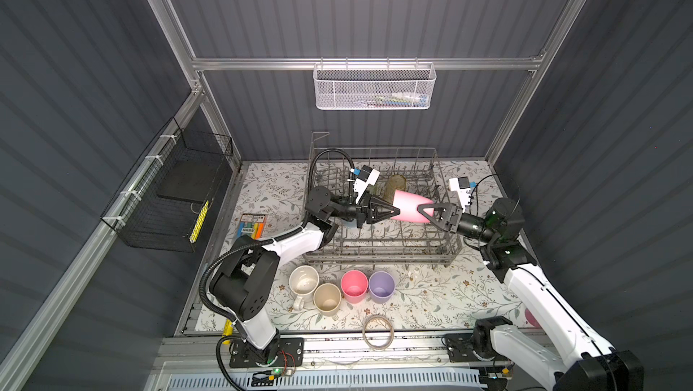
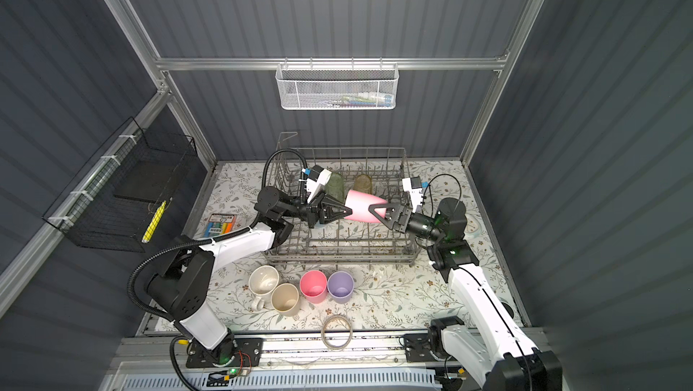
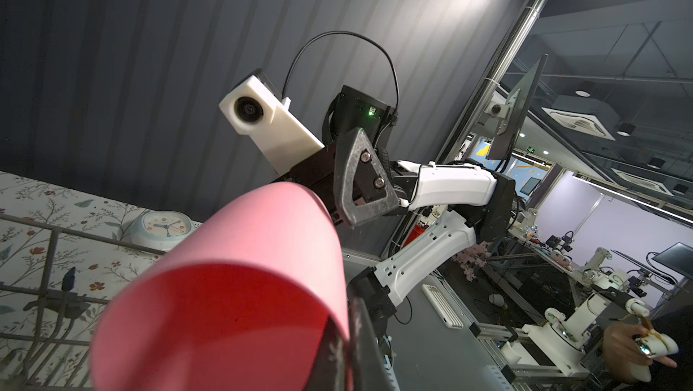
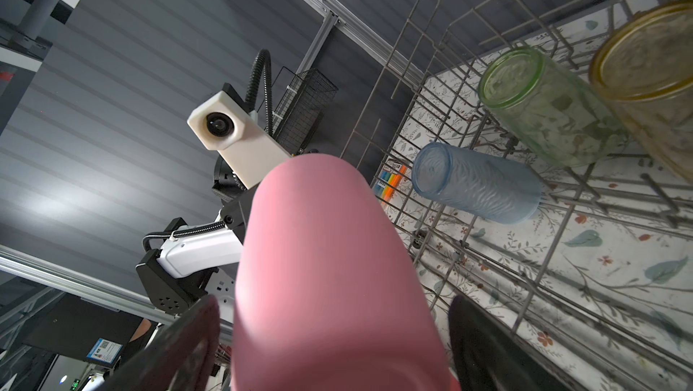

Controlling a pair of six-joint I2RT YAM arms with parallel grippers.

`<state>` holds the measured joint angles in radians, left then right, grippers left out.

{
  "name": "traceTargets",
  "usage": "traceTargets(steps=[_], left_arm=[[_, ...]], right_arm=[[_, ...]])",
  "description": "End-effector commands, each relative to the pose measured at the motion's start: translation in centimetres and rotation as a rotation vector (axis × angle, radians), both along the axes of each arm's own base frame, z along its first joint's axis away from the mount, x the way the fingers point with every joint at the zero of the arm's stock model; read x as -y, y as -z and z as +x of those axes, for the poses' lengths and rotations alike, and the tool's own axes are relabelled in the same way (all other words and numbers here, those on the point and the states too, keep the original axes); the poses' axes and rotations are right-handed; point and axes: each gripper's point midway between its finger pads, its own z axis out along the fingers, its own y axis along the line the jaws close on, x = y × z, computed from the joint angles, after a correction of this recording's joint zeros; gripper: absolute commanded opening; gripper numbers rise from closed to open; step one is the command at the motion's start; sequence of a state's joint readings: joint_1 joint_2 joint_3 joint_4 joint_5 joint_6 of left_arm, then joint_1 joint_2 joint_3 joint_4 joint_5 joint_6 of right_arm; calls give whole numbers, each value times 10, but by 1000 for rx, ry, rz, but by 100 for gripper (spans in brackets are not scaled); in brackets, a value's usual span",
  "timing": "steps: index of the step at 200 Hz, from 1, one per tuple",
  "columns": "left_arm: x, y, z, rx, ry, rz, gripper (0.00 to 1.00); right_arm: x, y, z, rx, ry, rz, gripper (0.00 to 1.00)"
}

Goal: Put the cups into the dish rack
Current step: 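Grasp the pink cup's base with the right gripper beside the left gripper, then carry the pink cup over the rack with the right gripper while the left gripper withdraws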

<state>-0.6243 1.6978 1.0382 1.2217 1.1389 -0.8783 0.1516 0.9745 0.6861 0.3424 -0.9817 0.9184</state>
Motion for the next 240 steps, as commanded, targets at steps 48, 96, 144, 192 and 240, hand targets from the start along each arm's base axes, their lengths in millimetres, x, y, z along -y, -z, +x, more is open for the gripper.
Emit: traceTargets(steps=[48, 96, 144, 192, 240], left_arm=[[1, 9, 3, 28, -6, 22, 0], [1, 12, 5, 27, -13, 31, 0], [1, 11, 6, 33, -28, 35, 0], [-1, 9, 5, 40, -49, 46, 25], [-5, 8, 5, 68, -111, 80, 48]], right_arm=[[-14, -17, 0, 50, -56, 25, 82], [-17, -18, 0, 48, -66, 30, 75], [-19, -21, -2, 51, -80, 47, 57], [-13, -25, 0, 58, -33, 48, 39], [1, -25, 5, 50, 21, 38, 31]])
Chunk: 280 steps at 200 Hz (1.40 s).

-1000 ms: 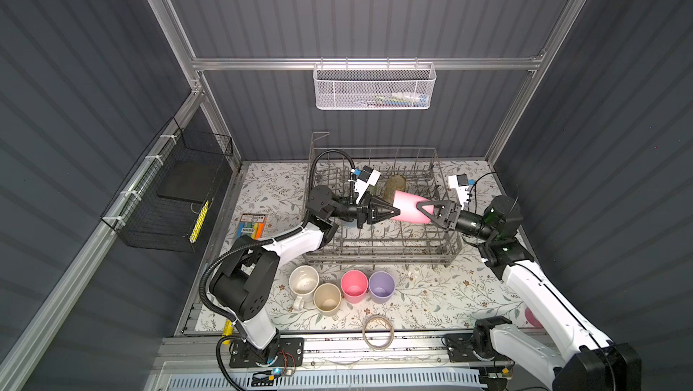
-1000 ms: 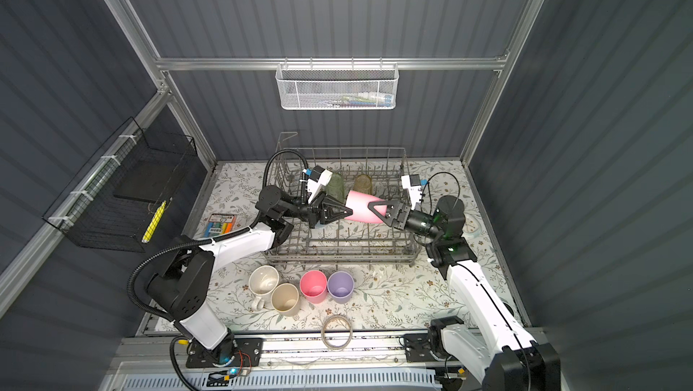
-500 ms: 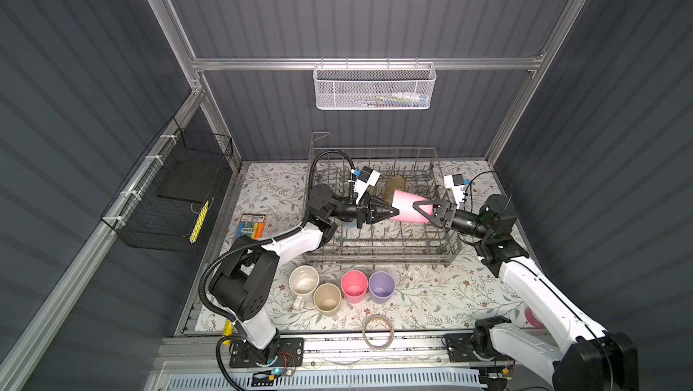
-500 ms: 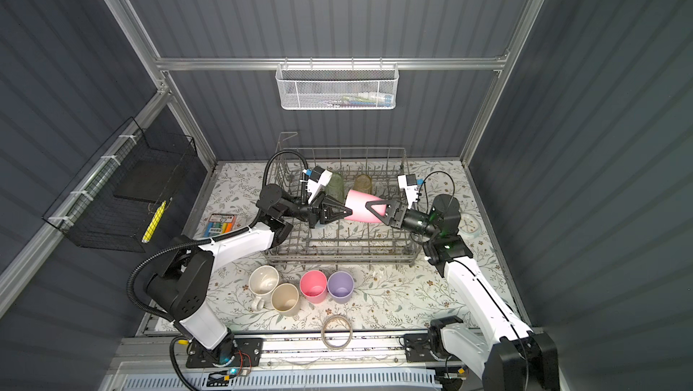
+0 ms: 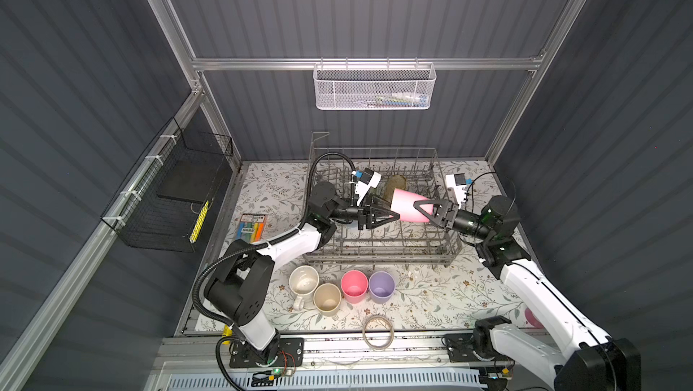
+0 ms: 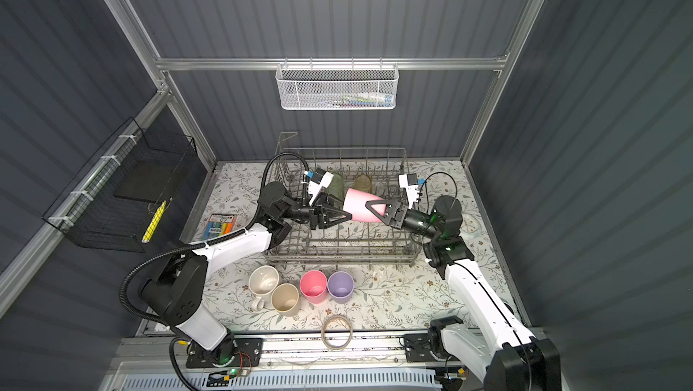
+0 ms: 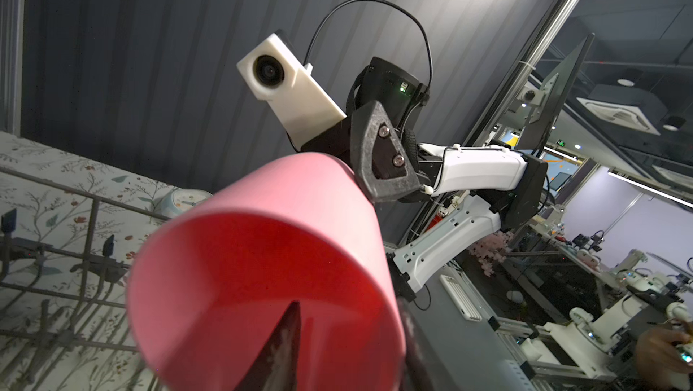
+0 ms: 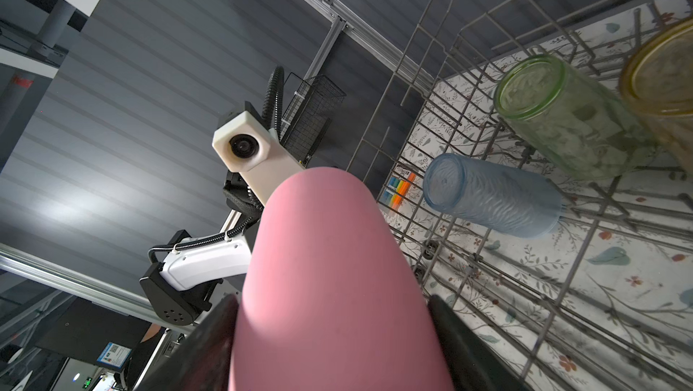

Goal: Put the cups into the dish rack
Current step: 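Carry the pink cup over the rack with the right gripper while the left gripper withdraws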

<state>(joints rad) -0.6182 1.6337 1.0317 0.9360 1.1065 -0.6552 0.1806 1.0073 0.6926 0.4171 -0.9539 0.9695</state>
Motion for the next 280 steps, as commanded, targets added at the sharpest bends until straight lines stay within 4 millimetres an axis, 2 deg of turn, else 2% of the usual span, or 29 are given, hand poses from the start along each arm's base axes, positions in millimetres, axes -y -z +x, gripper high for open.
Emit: traceTargets(steps=[1, 42, 88, 127, 131, 156, 192, 244, 280], left_arm=[[-5, -5, -3, 48, -43, 12, 48], [-12, -1, -1, 81, -135, 73, 55], [-23, 1, -3, 116, -216, 131, 56], [-34, -7, -13, 148, -244, 147, 56], [-35, -9, -15, 151, -246, 146, 56], [-45, -15, -22, 169, -280, 142, 56], [-52, -10, -27, 180, -301, 178, 56], [-54, -1, -30, 183, -297, 202, 55], [-53, 5, -31, 176, -280, 206, 55]], right_arm=[[9, -19, -1, 49, 26, 8, 31], [40, -14, 10, 26, 149, -89, 31], [70, -4, 34, 2, 340, -356, 31], [94, 6, 60, -58, 460, -584, 31], [94, 14, 67, -80, 459, -613, 31], [102, 21, 90, -114, 502, -749, 31], [106, 32, 118, -146, 528, -917, 31], [106, 55, 150, -201, 504, -1064, 31], [106, 69, 165, -231, 488, -1114, 31]])
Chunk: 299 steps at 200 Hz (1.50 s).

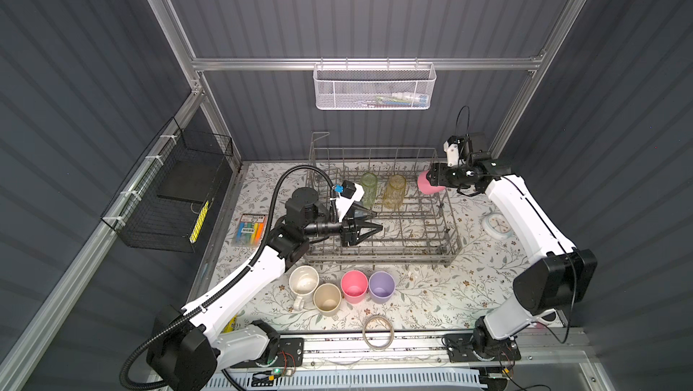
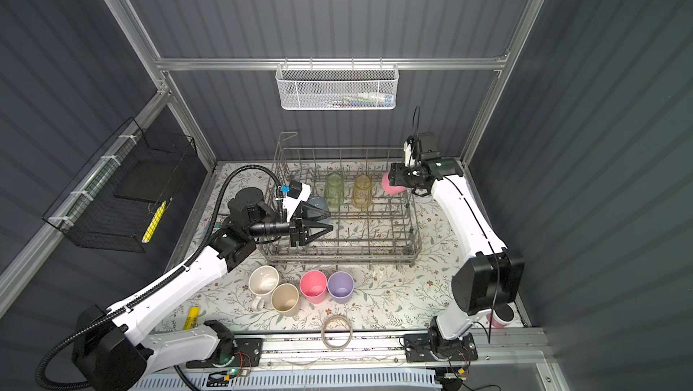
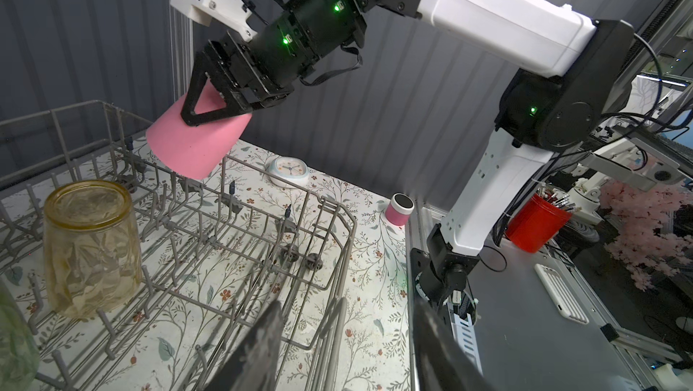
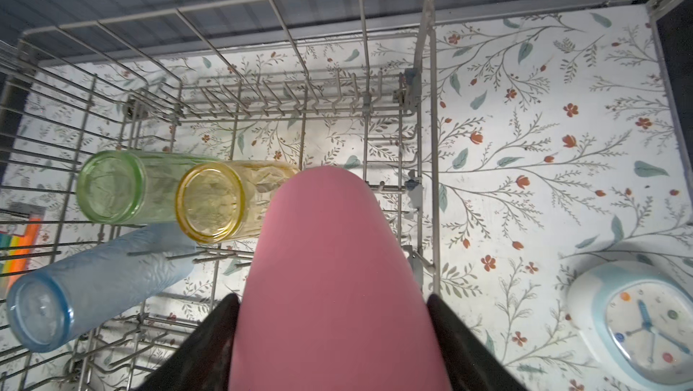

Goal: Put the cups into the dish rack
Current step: 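Carry the pink cup over the rack with the right gripper while the left gripper withdraws, then lower the pink cup upside down into the rack beside the amber cup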

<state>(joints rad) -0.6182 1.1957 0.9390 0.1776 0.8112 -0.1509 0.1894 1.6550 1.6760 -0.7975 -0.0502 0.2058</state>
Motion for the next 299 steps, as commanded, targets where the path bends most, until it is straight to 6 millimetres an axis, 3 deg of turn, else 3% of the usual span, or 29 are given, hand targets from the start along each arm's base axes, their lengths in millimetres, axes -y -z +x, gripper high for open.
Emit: traceTargets(steps=[1, 80, 129, 299], left_arm=[[0, 7, -4, 7, 18, 12, 55], [2, 13, -3, 1, 36, 20, 55], [3, 16, -3, -2, 44, 23, 54], [9, 25, 1, -13, 64, 50, 53]], right_arm=[[6, 4, 3, -29, 2, -66, 31], [5, 35, 27, -99, -1, -117, 31], [5, 39, 36, -98, 1, -129, 31], [1, 79, 60, -180, 2, -143, 33]])
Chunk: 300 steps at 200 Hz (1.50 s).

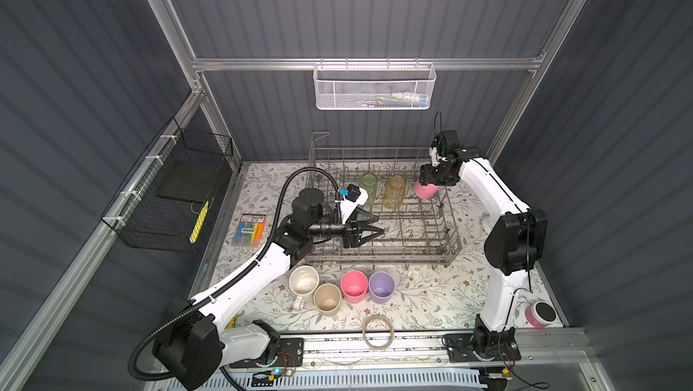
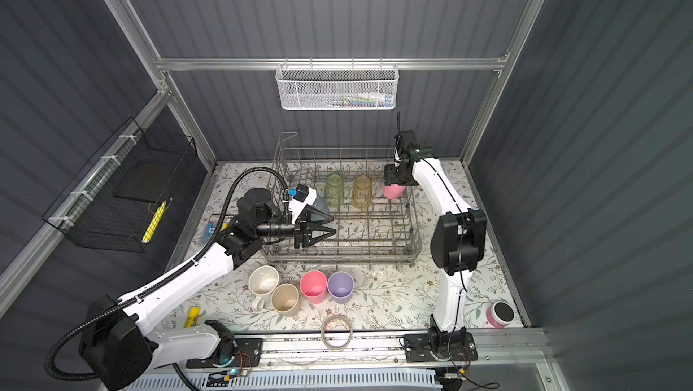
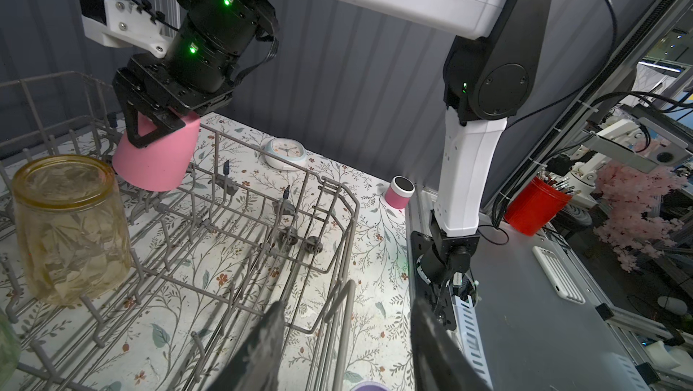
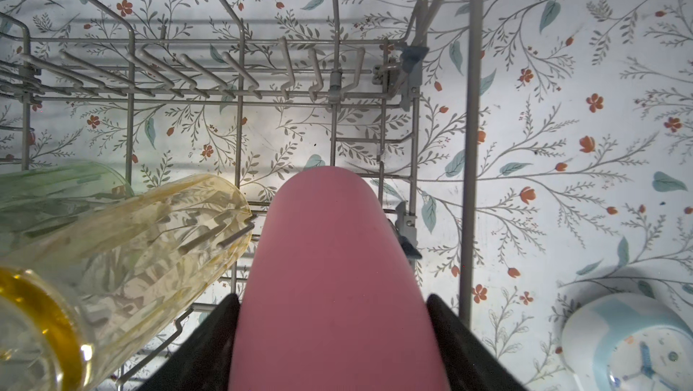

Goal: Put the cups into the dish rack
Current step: 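Lower the pink cup upside down into the rack beside the amber cup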

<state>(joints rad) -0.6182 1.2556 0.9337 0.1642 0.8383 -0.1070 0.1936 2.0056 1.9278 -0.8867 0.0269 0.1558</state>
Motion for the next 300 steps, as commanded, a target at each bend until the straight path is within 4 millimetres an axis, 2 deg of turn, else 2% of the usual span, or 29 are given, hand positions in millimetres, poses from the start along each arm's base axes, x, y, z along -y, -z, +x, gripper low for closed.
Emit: traceTargets(steps=[1, 126, 188, 267, 300], left_arm=[[2, 0, -3, 9, 32, 6, 53], [7, 8, 1, -12, 49, 18, 53], [9, 13, 2, -18, 56, 23, 53], [10, 16, 3, -22, 58, 26, 53], [10, 17, 3, -25, 59, 28, 53]], right_arm=[[0, 5, 3, -16, 1, -18, 33], [-5, 30, 12, -77, -13, -17, 38], [-8, 41, 10, -116, -25, -8, 45], [-10, 50, 5, -152, -31, -1, 60], [-10, 54, 3, -164, -31, -1, 74]])
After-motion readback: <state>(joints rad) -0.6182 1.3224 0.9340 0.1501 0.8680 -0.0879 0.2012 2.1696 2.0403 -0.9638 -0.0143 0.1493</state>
